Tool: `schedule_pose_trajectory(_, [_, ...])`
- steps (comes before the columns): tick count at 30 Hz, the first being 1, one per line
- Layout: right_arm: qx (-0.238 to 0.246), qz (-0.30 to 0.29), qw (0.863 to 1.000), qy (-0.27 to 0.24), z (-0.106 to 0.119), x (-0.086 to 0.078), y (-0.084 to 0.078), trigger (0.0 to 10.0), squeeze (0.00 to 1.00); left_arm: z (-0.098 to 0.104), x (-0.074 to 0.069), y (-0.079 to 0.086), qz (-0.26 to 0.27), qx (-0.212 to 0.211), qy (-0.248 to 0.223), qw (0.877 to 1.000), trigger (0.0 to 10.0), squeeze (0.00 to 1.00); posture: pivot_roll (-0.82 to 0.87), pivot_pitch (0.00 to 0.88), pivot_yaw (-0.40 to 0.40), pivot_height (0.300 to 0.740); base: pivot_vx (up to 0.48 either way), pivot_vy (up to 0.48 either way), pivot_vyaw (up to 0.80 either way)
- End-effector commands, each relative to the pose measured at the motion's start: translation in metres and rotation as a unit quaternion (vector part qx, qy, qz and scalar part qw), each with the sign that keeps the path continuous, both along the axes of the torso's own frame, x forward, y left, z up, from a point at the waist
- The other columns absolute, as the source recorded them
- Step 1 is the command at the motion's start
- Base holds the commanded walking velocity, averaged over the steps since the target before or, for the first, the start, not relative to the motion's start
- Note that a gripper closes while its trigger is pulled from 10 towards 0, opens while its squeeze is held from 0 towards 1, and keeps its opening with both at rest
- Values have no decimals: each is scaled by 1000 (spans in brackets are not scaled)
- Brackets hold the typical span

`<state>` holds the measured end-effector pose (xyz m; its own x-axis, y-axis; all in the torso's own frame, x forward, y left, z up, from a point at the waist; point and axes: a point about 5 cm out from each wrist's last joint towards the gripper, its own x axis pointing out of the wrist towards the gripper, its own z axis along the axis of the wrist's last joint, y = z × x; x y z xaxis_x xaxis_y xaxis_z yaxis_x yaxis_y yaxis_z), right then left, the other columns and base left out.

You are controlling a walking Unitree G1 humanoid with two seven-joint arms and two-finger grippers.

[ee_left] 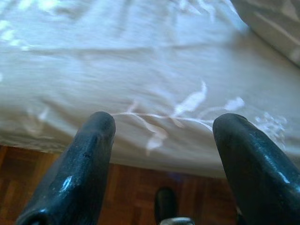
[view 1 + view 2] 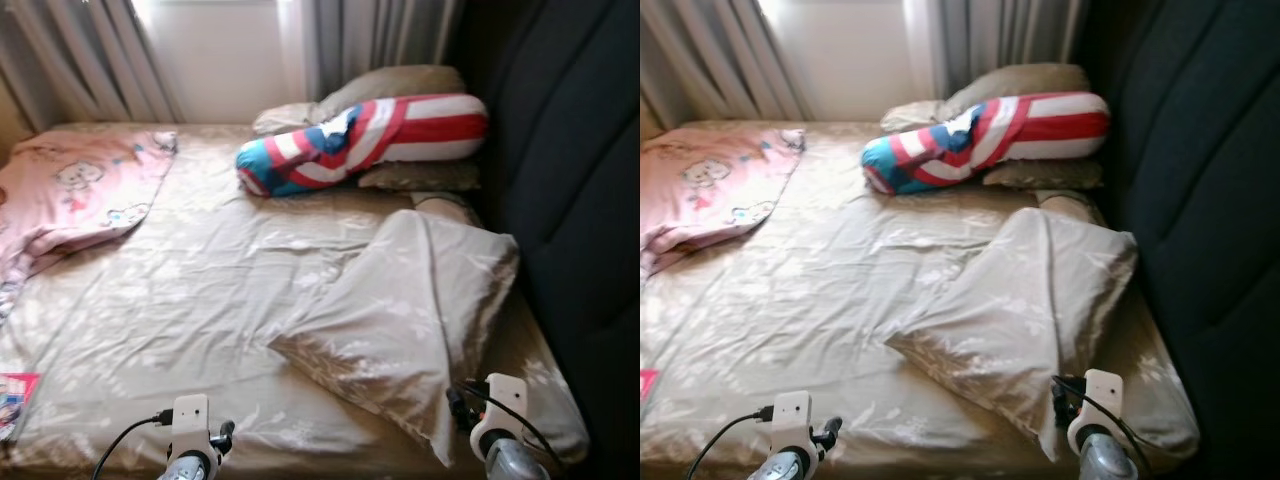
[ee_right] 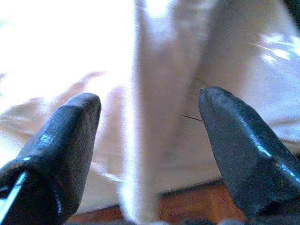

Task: Clean up the room

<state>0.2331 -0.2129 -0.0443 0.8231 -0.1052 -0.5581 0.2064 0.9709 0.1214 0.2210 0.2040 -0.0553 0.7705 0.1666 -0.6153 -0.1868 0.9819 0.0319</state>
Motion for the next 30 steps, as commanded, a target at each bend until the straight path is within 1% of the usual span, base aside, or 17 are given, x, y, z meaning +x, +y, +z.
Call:
schedule_pose_trajectory(1, [4, -10, 1000, -19, 2, 0, -4, 10000, 0, 0, -3, 3, 9, -6, -10, 1000, 10000, 0, -149, 0, 3, 740, 0, 0, 0])
schedule_pose_trajectory(2, [5, -10, 1000, -24, 3, 0, -4, 10000, 0, 13, 15, 3, 5, 0, -47, 999, 10000, 0, -149, 0, 3, 740, 0, 0, 0])
schedule_pose_trajectory(3, [7, -10, 999, -31, 4, 1, -4, 10000, 0, 38, 45, 4, -2, 10, -109, 994, 10000, 0, -147, 0, 4, 740, 0, 0, 0])
schedule_pose_trajectory(4, [9, -10, 999, -35, 5, 1, -4, 10000, 0, 58, 65, 4, -6, 16, -153, 988, 10000, 0, -147, 0, 4, 740, 0, 0, 0])
schedule_pose_trajectory(5, [4, -7, 997, -81, 23, 24, -5, 10000, 0, 77, 82, 3, -8, 20, -194, 981, 10000, 0, -146, 0, 5, 740, 0, 0, 0])
schedule_pose_trajectory(6, [-2, -5, 991, -134, 49, 50, -7, 10000, 0, 88, 90, 2, -9, 22, -217, 976, 10000, 0, -146, 0, 5, 740, 0, 0, 0])
schedule_pose_trajectory(7, [-6, -3, 985, -172, 69, 69, -8, 10000, 0, 93, 94, 2, -9, 21, -229, 973, 10000, 0, -144, 0, 6, 740, 0, 0, 0])
schedule_pose_trajectory(8, [-12, 2, 978, -209, 87, 83, -7, 10000, 0, 99, 98, 1, -9, 16, -249, 968, 10000, 0, -144, 0, 7, 740, 0, 0, 0])
schedule_pose_trajectory(11, [-16, 13, 973, -230, 93, 86, -3, 10000, 0, 108, 102, 0, -20, 14, -272, 962, 10000, 0, -152, 0, 12, 740, 0, 0, 0])
schedule_pose_trajectory(12, [-16, 13, 973, -230, 93, 86, -3, 10000, 0, 108, 102, 0, -20, 14, -272, 962, 10000, 0, -152, 0, 12, 740, 0, 0, 0])
schedule_pose_trajectory(15, [-25, 15, 966, -255, 98, 87, 0, 10000, 0, 112, 105, -4, -43, 20, -285, 957, 10000, 0, -155, 0, 16, 740, 0, 0, 0])
schedule_pose_trajectory(19, [-35, 19, 962, -269, 100, 86, -1, 10000, 0, 111, 103, -4, -47, 20, -290, 956, 10000, 0, -162, 0, 18, 740, 0, 0, 0])
schedule_pose_trajectory(21, [-35, 19, 962, -271, 100, 85, -1, 10000, 0, 110, 101, -4, -47, 21, -291, 955, 10000, 0, -162, 0, 18, 740, 0, 0, 0])
schedule_pose_trajectory(24, [-35, 17, 965, -261, 92, 78, -3, 10000, 0, 102, 96, -2, -43, 22, -278, 959, 10000, 0, -166, 0, 19, 740, 0, 0, 0])
schedule_pose_trajectory(30, [-37, 20, 968, -248, 88, 76, -3, 10000, 0, 103, 96, -4, -48, 16, -282, 958, 10000, 0, -166, 0, 15, 740, 0, 0, 0])
